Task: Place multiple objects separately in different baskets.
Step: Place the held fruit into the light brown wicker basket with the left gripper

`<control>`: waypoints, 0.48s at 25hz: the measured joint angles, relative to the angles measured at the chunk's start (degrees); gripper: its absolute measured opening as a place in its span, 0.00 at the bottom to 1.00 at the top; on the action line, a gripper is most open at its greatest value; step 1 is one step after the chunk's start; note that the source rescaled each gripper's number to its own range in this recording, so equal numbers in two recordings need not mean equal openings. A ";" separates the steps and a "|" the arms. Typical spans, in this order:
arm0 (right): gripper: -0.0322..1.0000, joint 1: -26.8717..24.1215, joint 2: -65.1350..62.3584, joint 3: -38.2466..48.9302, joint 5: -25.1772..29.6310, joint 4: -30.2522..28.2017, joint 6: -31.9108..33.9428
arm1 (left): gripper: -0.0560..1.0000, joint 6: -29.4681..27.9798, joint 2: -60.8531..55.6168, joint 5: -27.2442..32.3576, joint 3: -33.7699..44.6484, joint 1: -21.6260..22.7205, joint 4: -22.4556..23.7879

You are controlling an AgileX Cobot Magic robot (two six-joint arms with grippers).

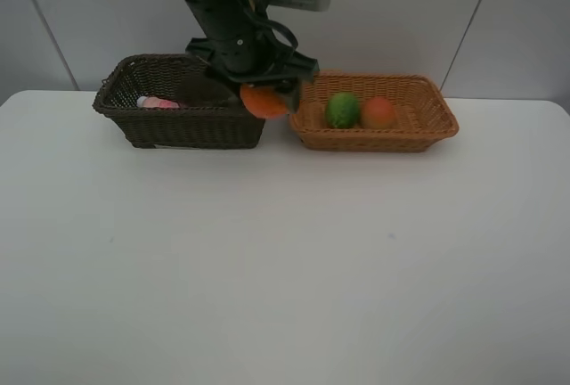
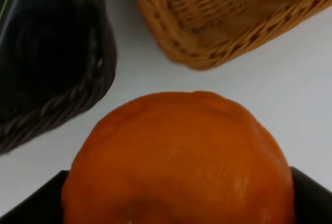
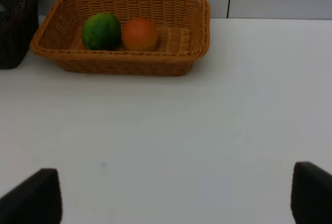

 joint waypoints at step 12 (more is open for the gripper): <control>0.94 0.00 0.00 0.00 0.00 0.00 0.00 | 0.93 0.11 12.69 -14.72 -12.97 -2.44 3.11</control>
